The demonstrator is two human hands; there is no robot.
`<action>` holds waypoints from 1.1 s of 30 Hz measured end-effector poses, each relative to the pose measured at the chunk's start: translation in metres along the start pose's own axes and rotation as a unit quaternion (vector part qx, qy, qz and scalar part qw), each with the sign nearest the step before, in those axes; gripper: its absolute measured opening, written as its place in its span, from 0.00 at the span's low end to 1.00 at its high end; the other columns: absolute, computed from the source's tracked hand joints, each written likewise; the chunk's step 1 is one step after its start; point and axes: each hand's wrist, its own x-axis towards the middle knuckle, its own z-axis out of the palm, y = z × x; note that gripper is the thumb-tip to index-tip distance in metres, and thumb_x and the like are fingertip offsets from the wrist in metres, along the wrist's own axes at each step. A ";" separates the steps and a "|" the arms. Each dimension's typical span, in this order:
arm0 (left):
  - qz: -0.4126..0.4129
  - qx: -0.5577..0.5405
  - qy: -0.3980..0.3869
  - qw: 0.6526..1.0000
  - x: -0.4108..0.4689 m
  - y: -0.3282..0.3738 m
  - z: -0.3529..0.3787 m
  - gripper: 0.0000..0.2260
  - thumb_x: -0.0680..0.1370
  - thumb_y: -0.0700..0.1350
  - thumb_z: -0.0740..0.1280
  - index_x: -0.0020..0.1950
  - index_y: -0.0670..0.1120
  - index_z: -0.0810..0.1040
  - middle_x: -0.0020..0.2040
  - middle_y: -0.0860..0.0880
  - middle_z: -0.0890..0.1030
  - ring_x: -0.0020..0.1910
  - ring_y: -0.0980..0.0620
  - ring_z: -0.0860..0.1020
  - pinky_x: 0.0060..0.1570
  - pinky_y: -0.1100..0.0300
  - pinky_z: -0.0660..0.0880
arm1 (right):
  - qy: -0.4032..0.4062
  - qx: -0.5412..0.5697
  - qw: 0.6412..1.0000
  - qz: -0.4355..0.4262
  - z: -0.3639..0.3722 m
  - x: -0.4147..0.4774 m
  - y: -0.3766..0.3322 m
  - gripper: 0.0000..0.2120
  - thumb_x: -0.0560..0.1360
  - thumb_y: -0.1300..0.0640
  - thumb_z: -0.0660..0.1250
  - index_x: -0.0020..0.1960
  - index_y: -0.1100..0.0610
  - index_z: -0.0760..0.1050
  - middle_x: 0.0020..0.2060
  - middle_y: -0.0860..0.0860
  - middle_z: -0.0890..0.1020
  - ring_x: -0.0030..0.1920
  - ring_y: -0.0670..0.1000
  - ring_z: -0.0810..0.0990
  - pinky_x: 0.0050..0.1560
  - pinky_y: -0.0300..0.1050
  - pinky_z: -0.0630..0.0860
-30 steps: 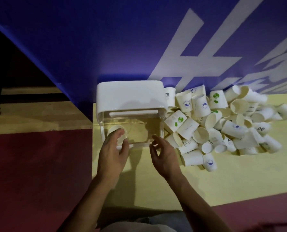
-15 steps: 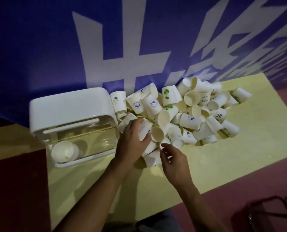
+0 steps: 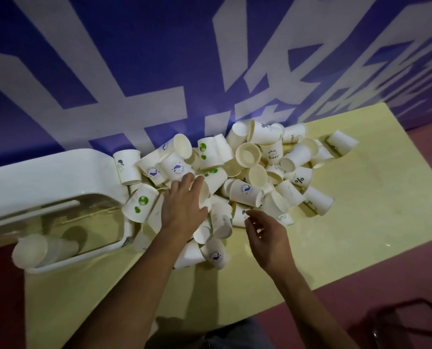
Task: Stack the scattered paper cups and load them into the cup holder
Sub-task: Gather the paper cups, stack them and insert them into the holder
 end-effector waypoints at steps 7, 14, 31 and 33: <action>-0.040 0.058 -0.007 0.998 0.009 0.020 0.006 0.34 0.74 0.50 0.74 0.77 0.51 0.65 0.73 0.51 0.70 0.53 0.44 0.75 0.53 0.52 0.74 | -0.012 0.007 1.000 0.012 -0.019 0.023 0.014 0.10 0.80 0.56 0.69 0.61 0.54 0.81 0.45 0.41 0.82 0.46 0.39 0.80 0.46 0.35 0.76; -0.038 0.093 -0.033 0.994 0.007 0.021 0.003 0.36 0.73 0.56 0.75 0.77 0.52 0.64 0.72 0.50 0.70 0.56 0.43 0.77 0.54 0.49 0.73 | 0.032 -0.004 0.999 0.021 -0.028 0.046 0.034 0.12 0.78 0.56 0.71 0.61 0.56 0.80 0.49 0.47 0.82 0.48 0.48 0.80 0.48 0.52 0.80; -0.047 0.014 0.045 0.998 -0.003 0.024 -0.016 0.34 0.71 0.56 0.74 0.74 0.48 0.67 0.70 0.47 0.76 0.56 0.42 0.78 0.55 0.46 0.74 | -0.034 0.011 0.970 0.242 -0.035 0.078 0.069 0.44 0.70 0.40 0.77 0.78 0.55 0.63 0.70 0.59 0.75 0.70 0.62 0.72 0.66 0.61 0.74; -0.063 -0.034 0.053 0.996 -0.010 0.026 -0.023 0.34 0.71 0.56 0.74 0.74 0.49 0.67 0.69 0.48 0.76 0.58 0.43 0.78 0.57 0.45 0.74 | -0.029 0.029 0.968 0.248 -0.034 0.079 0.068 0.41 0.72 0.42 0.76 0.78 0.56 0.64 0.69 0.58 0.76 0.68 0.60 0.74 0.64 0.58 0.75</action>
